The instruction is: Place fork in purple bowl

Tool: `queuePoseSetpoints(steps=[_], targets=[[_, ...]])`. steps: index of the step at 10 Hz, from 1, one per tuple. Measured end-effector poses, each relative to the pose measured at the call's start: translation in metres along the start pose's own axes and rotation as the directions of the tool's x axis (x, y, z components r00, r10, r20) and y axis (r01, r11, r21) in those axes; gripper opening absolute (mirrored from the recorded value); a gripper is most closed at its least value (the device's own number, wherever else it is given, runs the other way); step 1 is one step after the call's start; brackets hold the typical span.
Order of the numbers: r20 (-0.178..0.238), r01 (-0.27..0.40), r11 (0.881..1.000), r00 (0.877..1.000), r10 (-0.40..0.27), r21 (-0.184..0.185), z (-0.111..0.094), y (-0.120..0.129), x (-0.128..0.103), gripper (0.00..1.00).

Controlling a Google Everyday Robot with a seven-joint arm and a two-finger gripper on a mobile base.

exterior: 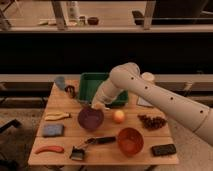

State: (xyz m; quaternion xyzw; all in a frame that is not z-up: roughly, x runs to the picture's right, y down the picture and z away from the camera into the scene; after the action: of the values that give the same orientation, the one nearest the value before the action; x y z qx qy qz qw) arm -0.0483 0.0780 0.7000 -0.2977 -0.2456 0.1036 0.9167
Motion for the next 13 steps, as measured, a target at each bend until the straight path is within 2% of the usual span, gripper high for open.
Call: queuePoseSetpoints(steps=[2,4,5,7,10,13], targets=[[0.003,-0.009,1.000,1.000,0.009,-0.003,-0.009,0.008,0.012,0.01],[-0.003,0.003,1.000,1.000,-0.003,-0.006,-0.008,0.008,0.017,0.01],[-0.025,0.018,1.000,1.000,-0.018,-0.016,-0.002,0.007,0.015,0.01],[-0.064,0.041,0.998,0.997,-0.044,-0.055,0.026,0.005,0.004,0.01],[-0.104,0.059,0.992,0.992,-0.071,-0.110,0.043,0.007,0.004,0.01],[-0.134,0.056,0.986,0.988,-0.077,-0.154,0.056,0.013,0.017,0.01]])
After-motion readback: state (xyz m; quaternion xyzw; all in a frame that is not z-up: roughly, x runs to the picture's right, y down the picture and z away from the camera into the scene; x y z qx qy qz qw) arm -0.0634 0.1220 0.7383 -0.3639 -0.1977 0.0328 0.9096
